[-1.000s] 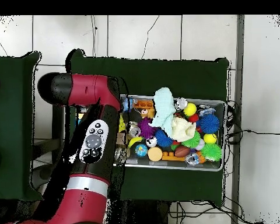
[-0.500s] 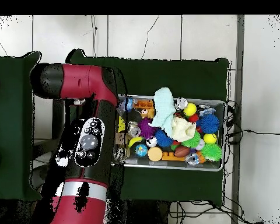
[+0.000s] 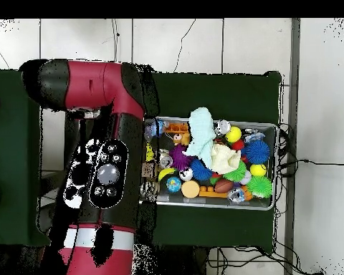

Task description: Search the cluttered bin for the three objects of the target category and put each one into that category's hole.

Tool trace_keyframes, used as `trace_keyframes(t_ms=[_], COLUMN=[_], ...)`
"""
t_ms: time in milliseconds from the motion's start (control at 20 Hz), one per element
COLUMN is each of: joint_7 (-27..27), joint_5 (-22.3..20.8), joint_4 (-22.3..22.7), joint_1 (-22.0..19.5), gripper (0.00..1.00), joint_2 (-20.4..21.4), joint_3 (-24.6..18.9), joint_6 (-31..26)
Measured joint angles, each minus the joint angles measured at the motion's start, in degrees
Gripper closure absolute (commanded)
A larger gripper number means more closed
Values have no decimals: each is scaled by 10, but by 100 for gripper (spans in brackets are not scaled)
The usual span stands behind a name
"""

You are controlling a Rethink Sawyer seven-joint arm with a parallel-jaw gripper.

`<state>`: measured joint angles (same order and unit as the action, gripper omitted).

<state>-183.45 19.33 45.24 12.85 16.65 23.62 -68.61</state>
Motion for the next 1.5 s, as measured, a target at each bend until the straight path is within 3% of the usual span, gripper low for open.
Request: trace_keyframes(t_ms=[200, 500, 800, 900, 1100, 1500], joint_7=[0, 7, 79, 132, 199, 280], joint_5=[-11, -47, -121, -164, -191, -195], joint_4=[-36, -49, -49, -48, -48, -46], joint_1=[-19, -55, -94, -105, -127, -174], gripper=[100, 100, 100, 100, 100, 100], joint_2=[7, 31, 58, 69, 81, 99], joint_3=[9, 10, 8, 7, -3, -26], joint_6=[-40, -28, 60, 132, 201, 214])
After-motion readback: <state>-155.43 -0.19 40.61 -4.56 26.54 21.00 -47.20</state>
